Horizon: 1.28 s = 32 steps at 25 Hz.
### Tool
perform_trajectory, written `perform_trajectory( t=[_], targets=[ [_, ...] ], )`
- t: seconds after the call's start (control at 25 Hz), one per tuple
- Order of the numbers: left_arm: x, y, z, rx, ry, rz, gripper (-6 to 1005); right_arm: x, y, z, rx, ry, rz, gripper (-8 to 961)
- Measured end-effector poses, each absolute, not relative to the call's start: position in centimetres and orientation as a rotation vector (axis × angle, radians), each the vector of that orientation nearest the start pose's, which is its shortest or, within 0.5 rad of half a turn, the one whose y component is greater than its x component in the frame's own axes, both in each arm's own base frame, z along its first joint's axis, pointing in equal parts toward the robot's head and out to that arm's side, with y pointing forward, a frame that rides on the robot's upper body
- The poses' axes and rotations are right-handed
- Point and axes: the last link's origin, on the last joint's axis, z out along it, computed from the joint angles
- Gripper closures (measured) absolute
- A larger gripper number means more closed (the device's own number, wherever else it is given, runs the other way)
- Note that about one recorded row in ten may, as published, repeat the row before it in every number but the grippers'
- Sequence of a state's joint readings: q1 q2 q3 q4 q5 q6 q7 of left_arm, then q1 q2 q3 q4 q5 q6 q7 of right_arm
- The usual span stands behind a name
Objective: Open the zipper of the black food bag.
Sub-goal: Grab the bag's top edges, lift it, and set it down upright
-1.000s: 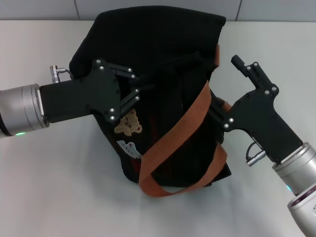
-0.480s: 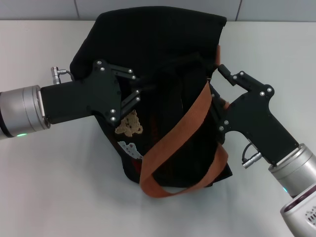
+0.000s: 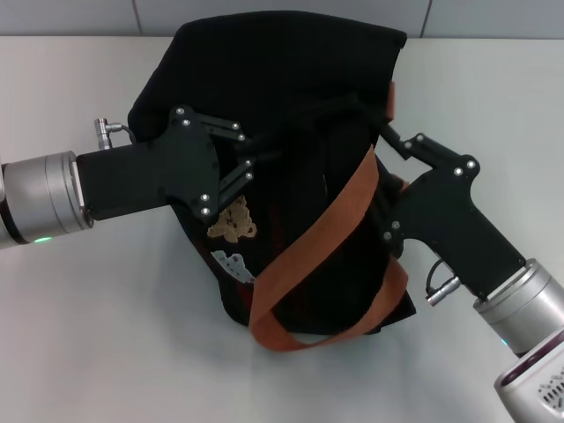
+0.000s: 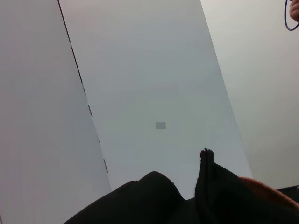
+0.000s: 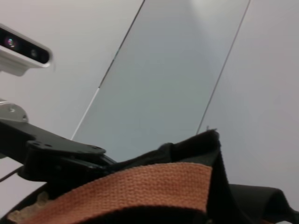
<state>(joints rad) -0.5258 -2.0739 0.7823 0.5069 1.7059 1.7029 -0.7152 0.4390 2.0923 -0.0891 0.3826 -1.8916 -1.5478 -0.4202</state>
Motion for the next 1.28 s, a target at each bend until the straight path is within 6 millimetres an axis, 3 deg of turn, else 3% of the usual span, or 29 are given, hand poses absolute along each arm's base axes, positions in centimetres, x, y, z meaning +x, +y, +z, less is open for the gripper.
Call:
perform_trajectory(
  t=[0.24,0.44,0.68,1.28],
  targets=[
    [-23.12,31.21,-0.83,-2.595,0.222,-0.984,928,22.86,24.42,-9.47,-1.961,-0.217,0.862,682],
    [-23.12,31.21,-0.83,-2.595,0.222,-0.984,928,22.83,24.46,-9.48,-1.963,-0.212,0.866,874],
    [-23.12,31.21,-0.82,-2.595,0.223,-0.984,928,22.82,24.63,-9.47,-1.961,-0.206,0.863,920],
    [-22.94,31.47,-1.11,-2.595,0.214,-0.982,929,22.84,25.21,-9.75,-1.981,-0.203,0.84,909]
  ],
)
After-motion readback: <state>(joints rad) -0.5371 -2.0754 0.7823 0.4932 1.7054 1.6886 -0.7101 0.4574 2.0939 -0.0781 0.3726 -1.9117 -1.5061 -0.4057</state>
